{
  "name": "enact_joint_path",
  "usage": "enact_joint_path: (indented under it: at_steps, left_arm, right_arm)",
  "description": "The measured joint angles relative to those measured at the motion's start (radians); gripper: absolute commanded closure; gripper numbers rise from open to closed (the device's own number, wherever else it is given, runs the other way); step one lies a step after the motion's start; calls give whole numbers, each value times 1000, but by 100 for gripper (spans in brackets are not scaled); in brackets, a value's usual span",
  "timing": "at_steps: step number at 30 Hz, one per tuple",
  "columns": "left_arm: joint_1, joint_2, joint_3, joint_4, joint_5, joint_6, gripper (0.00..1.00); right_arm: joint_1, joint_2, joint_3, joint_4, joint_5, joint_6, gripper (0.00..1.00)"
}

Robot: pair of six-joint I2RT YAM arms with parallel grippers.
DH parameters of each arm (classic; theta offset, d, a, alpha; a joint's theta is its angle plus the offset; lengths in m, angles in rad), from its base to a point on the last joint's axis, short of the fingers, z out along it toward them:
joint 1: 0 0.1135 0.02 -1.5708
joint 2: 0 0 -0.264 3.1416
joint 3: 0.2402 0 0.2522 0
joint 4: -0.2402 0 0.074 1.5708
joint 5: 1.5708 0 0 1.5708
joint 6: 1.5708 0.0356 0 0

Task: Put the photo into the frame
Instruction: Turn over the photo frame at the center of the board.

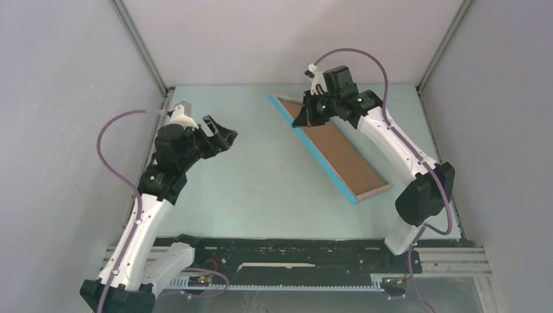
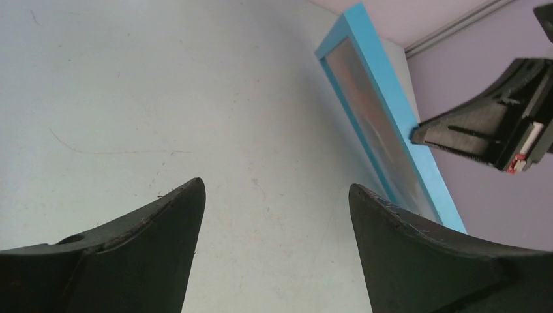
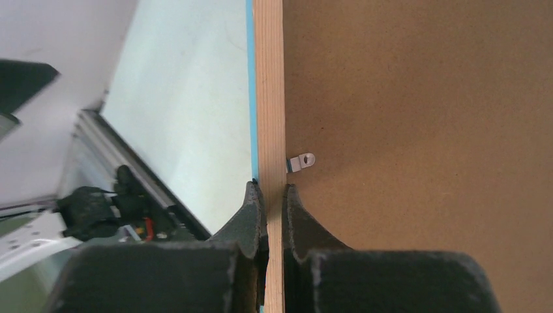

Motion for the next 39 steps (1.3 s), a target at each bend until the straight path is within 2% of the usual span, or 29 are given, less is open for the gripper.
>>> enact_joint_path:
  at_steps: [10, 20, 24, 31, 35, 39]
  left_arm:
    - [0, -18, -12, 5, 59, -11, 12]
    - [1, 14, -126, 94, 199, -99, 12]
    - [1, 70, -145, 167, 286, -159, 12]
    - [0, 146, -155, 298, 407, -241, 12]
    - [0, 188, -155, 335, 442, -265, 12]
    - [0, 228, -155, 358, 454, -282, 11]
  right_arm:
    - [-37, 119, 183, -13, -227, 242, 100]
    - [-49, 163, 209, 92, -343, 443, 100]
    - [-72, 166, 177, 219, -405, 577, 100]
    - [-150, 164, -8, 605, -570, 866, 100]
    - [-227, 153, -111, 806, -628, 995, 100]
    - [-312, 152, -172, 937, -659, 1085, 100]
